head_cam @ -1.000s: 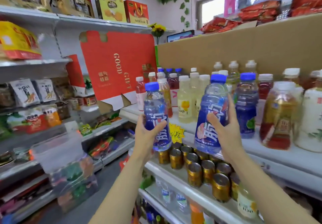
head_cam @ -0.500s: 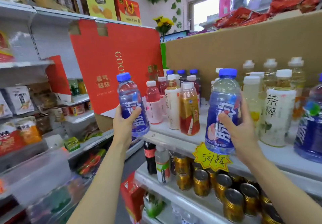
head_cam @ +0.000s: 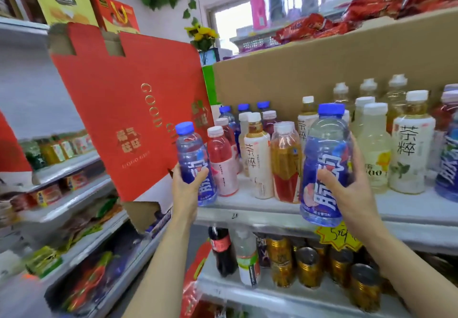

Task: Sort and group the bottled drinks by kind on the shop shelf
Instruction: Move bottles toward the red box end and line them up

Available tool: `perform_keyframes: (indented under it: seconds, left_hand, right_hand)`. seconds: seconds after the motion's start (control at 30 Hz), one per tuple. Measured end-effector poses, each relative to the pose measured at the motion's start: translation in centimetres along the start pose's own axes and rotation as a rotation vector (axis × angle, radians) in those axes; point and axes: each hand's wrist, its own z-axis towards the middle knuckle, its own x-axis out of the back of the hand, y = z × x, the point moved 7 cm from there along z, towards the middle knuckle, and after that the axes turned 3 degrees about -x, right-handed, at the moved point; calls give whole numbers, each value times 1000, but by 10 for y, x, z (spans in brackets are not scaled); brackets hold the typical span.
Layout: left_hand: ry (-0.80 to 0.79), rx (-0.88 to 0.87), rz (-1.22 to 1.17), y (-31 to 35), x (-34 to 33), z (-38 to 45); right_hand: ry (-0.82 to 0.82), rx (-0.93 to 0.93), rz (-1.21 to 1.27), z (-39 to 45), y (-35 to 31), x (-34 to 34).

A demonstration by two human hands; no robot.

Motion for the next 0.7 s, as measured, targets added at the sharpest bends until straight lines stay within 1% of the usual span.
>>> perform_keyframes:
  seconds: [0.13, 0.27, 0.33, 0.5, 0.53, 0.57, 0.6, 0.63, 0.67, 0.7]
  left_hand:
    - [-29, 2, -2, -8, -2, 17]
    - [-53, 41, 43, -20, -3, 29]
    - [-70, 68, 41, -26, -4, 35]
    - [-207, 83, 108, -27, -20, 44]
    - [-191, 65, 125, -24, -24, 39]
    - [-111, 27, 167, -18, -24, 34]
    - [20, -37, 232, -7, -22, 26]
    - [157, -149, 292, 7, -21, 18]
    - [241, -291, 332, 26, -24, 8]
    - [252, -413, 358, 42, -32, 4]
  right_hand:
    - [13, 22, -7, 2, -3, 4]
    - [51, 63, -13, 3, -2, 8]
    - [57, 88, -69, 5, -4, 8]
    - [86, 151, -234, 15, -8, 4]
    - [83, 155, -259, 19, -6, 3]
    - [80, 160, -284, 23, -4, 1]
    - [75, 170, -305, 26, -2, -2]
    - [72, 184, -317, 29, -1, -5]
    - [73, 195, -328, 32, 1, -8]
    - [76, 208, -340, 33, 2, -11]
